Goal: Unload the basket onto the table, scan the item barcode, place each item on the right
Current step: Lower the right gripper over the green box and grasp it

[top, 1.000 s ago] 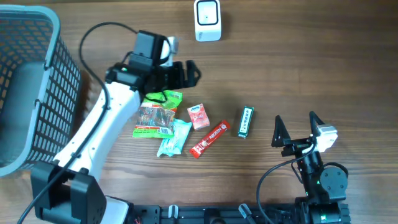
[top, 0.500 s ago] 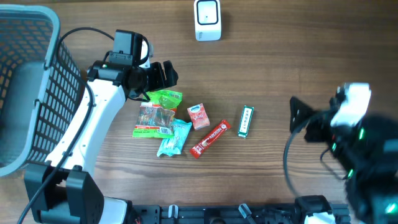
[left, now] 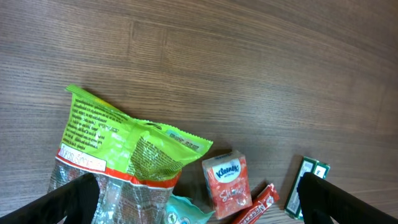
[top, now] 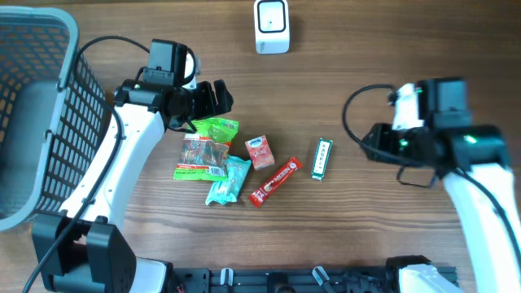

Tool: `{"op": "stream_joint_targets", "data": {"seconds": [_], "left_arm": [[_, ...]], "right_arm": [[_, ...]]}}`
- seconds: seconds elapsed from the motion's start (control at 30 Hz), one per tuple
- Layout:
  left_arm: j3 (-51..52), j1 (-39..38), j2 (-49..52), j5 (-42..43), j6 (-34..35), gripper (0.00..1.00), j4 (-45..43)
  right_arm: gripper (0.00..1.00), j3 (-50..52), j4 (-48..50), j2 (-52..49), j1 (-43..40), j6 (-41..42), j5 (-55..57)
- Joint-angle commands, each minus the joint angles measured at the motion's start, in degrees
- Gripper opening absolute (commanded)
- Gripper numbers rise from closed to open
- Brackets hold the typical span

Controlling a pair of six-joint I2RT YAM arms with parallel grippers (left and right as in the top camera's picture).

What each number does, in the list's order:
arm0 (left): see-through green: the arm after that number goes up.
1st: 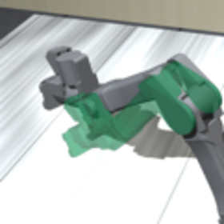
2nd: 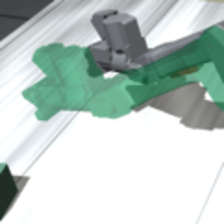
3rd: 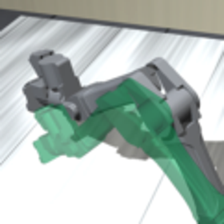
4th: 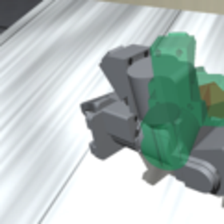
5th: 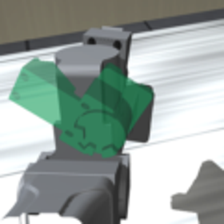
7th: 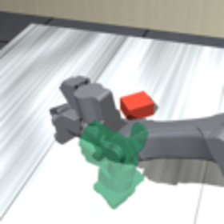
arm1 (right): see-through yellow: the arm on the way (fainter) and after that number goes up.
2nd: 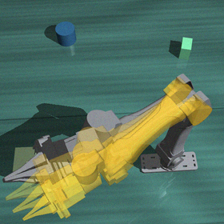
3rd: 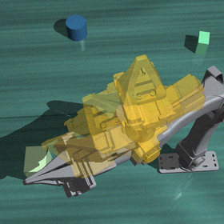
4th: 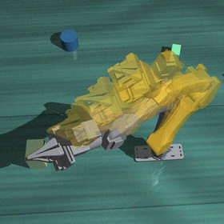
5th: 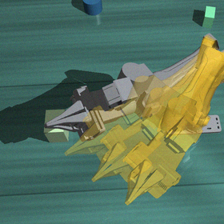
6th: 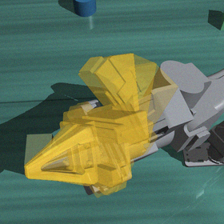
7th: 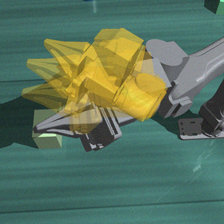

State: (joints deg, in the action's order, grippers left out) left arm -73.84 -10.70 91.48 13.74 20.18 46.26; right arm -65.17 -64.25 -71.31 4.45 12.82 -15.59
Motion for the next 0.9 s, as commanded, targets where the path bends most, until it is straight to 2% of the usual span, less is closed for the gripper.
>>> {"op": "stream_joint_targets", "data": {"seconds": [0.0,0.07,0.33,0.87], "left_arm": [[-0.1,0.2,-0.8,-0.2,-0.9,1.0,-0.1],[-0.1,0.2,-0.8,-0.2,-0.9,1.0,-0.1],[-0.1,0.2,-0.8,-0.2,-0.9,1.0,-0.1],[-0.1,0.2,-0.8,-0.2,-0.9,1.0,-0.1]], "right_arm": [[0.4,7.7,6.7,-3.6,-0.1,0.7,-9.5],[0.4,11.4,12.7,-6.4,-0.1,0.7,-11.0],[0.31,15.4,20.0,-11.6,2.3,0.5,-11.0],[0.31,25.8,38.5,-13.4,7.3,2.3,-9.7]]}}
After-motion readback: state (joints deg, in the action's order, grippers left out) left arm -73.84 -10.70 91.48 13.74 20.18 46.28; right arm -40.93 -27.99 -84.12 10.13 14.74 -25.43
